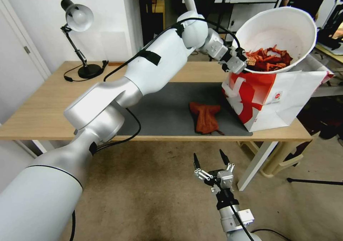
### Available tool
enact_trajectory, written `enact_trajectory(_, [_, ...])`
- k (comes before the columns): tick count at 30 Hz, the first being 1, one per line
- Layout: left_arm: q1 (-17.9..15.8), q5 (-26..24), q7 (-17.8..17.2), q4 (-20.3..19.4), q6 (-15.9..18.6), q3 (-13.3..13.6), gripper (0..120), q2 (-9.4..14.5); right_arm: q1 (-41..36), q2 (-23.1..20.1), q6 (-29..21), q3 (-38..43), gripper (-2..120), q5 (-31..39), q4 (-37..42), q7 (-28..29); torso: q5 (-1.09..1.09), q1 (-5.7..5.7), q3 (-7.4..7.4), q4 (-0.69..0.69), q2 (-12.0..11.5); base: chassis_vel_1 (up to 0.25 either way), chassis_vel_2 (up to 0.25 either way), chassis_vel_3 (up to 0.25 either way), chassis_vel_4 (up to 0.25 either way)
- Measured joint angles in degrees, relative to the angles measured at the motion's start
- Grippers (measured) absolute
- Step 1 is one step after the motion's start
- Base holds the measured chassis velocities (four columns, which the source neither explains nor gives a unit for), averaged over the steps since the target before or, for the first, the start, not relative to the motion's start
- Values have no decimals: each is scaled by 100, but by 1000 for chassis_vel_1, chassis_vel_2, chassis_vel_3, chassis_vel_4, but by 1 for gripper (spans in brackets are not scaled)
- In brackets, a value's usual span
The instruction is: Sweep shrimp from table into container with towel, then put container into takeout bag.
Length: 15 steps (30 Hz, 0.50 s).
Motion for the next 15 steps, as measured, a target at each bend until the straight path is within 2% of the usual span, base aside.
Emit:
enact_trajectory(3, [-64, -29, -57, -7, 17, 48, 18, 1, 23, 2, -6, -21, 100, 0, -9, 0, -1, 0, 0, 0, 0, 0, 0, 0, 0])
enact_trajectory(4, [-64, -29, -57, -7, 17, 48, 18, 1, 23, 2, -6, -21, 100, 0, -9, 0, -1, 0, 0, 0, 0, 0, 0, 0, 0])
enact_trajectory(7, [-87, -125, -128, -36, 49, 118, 32, 2, 29, 7, -20, -35, 100, -1, -10, 0, -1, 0, 0, 0, 0, 0, 0, 0, 0])
enact_trajectory(8, [-87, -125, -128, -36, 49, 118, 32, 2, 29, 7, -20, -35, 100, -1, -10, 0, -1, 0, 0, 0, 0, 0, 0, 0, 0])
enact_trajectory(11, [-100, -345, -205, -74, 123, 196, 47, 5, 27, 9, -26, -36, 100, -4, -11, 0, -1, 0, 0, 1, 0, 0, 0, 0, 0])
enact_trajectory(13, [-104, -376, -220, -80, 137, 209, 50, 4, 27, 9, -26, -36, 100, -4, -12, 0, -1, 0, 0, 0, 0, 0, 0, 0, 0])
enact_trajectory(15, [-128, -514, -255, -70, 192, 239, 61, 4, 28, 13, -29, -41, 100, -9, -18, -2, -1, 0, 0, 0, 0, 0, 0, 0, 0])
